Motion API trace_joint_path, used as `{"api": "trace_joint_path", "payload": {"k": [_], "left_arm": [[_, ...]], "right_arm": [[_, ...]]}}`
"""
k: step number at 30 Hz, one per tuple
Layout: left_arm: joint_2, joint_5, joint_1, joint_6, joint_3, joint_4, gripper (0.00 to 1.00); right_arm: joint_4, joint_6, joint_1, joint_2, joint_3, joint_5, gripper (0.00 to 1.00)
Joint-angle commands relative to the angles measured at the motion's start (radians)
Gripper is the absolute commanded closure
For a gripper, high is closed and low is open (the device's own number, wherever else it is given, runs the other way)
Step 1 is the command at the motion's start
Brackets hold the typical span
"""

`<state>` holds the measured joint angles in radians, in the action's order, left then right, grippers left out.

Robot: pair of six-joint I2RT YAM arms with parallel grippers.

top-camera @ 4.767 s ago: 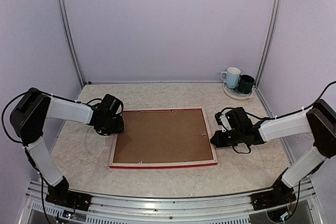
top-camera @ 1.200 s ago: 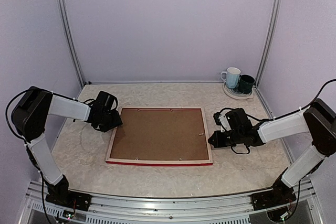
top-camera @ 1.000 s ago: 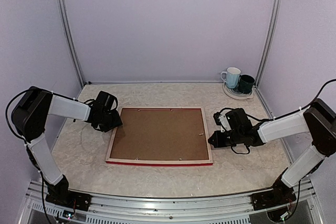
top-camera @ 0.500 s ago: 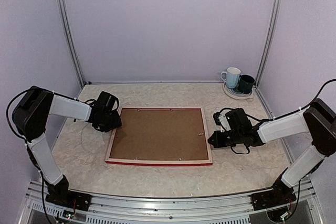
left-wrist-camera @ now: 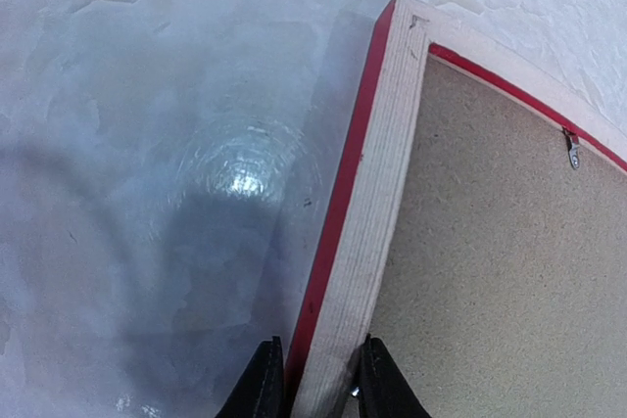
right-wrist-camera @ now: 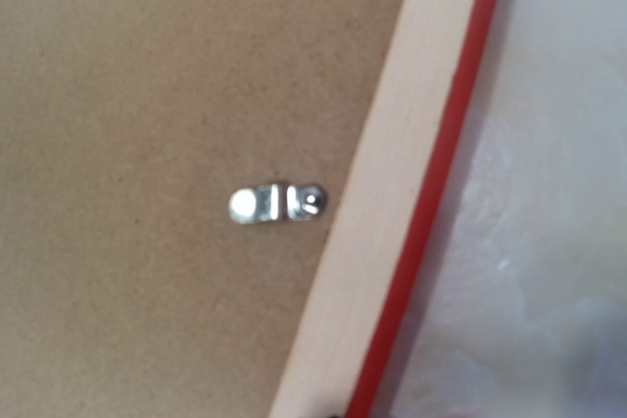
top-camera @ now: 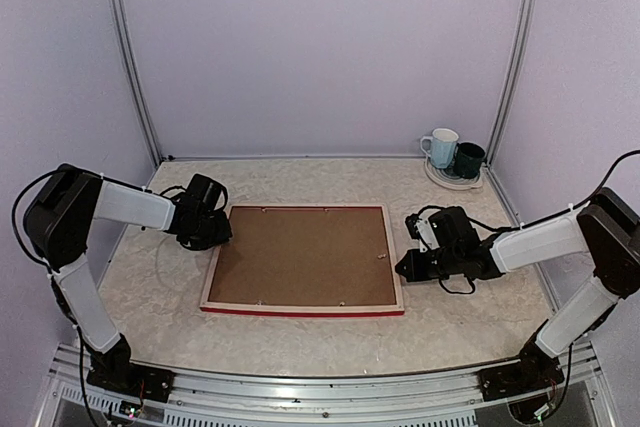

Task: Put the photo into the frame
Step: Press the fastener onto the backboard.

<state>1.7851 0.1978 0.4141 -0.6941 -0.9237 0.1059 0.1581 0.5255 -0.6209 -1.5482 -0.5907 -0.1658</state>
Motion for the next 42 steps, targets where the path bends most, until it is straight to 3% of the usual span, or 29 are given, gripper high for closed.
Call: {"api": "trace_joint_path", "payload": {"k": [1,12,17,30,39,42], "left_arm": [[0.031,-0.011,0.011,-0.005,0.012,0.060,0.85],[0.034,-0.037,0.017,0.008,0.016,0.058,1.00],[0.026,-0.036,0.022,0.022,0.014,0.074,1.00],[0.054,0.133,0.116,0.071,-0.061,0.212,1.00],[0.087,0.093,0.121,0.129,-0.112,0.259,0.96],[0.072,0.082,0.120,0.124,-0.109,0.240,0.81]], "right_arm": [[-0.110,-0.001,-0.020,-0.037,0.032,-0.023,0.97],[-0.123,-0.004,-0.020,-0.026,0.027,-0.021,0.97],[-0.135,-0.007,-0.020,-0.024,0.014,-0.020,0.97],[-0.141,-0.007,-0.020,-0.035,0.000,-0.021,0.97],[-0.137,-0.007,-0.020,-0.042,-0.003,-0.021,0.97],[-0.132,-0.007,-0.020,-0.045,-0.004,-0.022,0.97]]}}
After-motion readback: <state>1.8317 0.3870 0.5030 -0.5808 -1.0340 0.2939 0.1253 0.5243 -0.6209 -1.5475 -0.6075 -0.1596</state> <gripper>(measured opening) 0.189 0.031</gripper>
